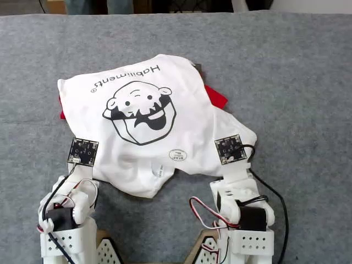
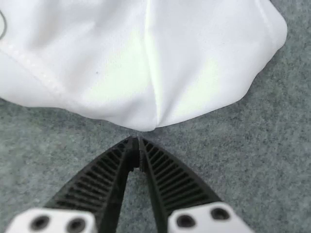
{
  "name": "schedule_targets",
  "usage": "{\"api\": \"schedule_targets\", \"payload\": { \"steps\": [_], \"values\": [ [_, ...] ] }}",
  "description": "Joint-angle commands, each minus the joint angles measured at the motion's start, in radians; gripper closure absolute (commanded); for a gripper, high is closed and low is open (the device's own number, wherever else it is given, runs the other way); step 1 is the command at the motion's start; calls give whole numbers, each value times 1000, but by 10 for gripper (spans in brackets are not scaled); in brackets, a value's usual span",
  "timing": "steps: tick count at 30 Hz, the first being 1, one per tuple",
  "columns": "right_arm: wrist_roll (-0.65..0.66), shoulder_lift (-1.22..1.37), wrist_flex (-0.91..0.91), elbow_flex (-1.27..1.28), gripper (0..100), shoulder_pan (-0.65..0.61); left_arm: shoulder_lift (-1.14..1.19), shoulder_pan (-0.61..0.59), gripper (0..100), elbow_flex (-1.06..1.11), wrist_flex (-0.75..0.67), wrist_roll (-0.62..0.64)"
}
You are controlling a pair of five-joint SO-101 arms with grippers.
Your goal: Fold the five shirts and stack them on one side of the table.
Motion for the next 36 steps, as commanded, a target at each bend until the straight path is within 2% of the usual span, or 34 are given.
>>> {"api": "schedule_targets", "payload": {
  "steps": [1, 9, 16, 19, 25, 29, 33, 36],
  "values": [
    [-2, -82, -20, 1, 984, -14, -2, 1, 970, 13, -12, -5],
    [-9, -82, -187, -64, 983, -49, -2, 1, 970, 13, -12, -5],
    [-120, -22, -137, -384, 983, -201, -2, 1, 970, 13, -12, -5],
    [-147, 134, -137, -549, 983, -253, -2, 1, 970, 13, -12, -5],
    [-167, 607, -140, -832, 982, -348, -2, 1, 970, 13, -12, -5],
    [-255, 911, -146, -952, 966, -411, -2, 1, 970, 13, -12, -5],
    [-381, 1161, -146, -1036, 830, -456, -2, 2, 970, 13, -12, -5],
    [-428, 1326, -146, -1066, 714, -489, -2, 2, 970, 13, -12, -5]
  ]
}}
